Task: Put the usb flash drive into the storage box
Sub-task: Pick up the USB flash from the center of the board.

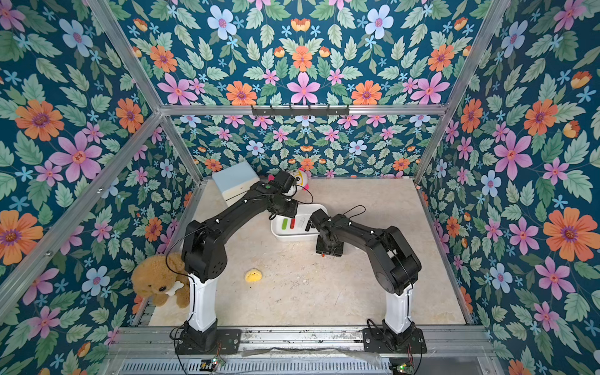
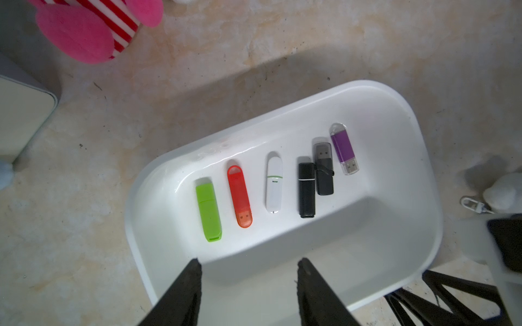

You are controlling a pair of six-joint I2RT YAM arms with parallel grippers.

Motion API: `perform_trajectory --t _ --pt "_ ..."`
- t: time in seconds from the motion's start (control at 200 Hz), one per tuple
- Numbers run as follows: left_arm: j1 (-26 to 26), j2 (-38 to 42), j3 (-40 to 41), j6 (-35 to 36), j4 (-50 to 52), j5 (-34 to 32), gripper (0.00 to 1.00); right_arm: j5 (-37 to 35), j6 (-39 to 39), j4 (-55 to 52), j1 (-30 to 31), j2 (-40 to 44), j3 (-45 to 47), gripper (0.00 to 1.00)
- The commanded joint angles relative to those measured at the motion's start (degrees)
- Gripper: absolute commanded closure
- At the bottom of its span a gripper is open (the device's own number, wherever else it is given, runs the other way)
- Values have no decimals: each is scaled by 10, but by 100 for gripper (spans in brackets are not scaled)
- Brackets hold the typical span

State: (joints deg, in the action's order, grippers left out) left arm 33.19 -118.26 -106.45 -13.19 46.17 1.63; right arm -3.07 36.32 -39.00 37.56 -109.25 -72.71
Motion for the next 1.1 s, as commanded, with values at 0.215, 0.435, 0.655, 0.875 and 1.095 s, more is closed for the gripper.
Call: perform_trajectory --t 0.215,0.435,0.655,0.875,1.095 --pt "-3 14 19 0 -8 -5 42 -11 1 -8 1 -10 0 50" --pt "-4 18 30 -1 -12 1 42 -26 9 -18 2 15 25 50" --pt "-3 21 37 -2 -13 1 42 -21 9 -16 2 10 28 54" --pt "-3 33 54 -2 -16 -4 42 -2 1 -12 1 1 28 71" --pt "-3 46 58 -3 -13 -8 42 5 -2 -12 2 1 33 94"
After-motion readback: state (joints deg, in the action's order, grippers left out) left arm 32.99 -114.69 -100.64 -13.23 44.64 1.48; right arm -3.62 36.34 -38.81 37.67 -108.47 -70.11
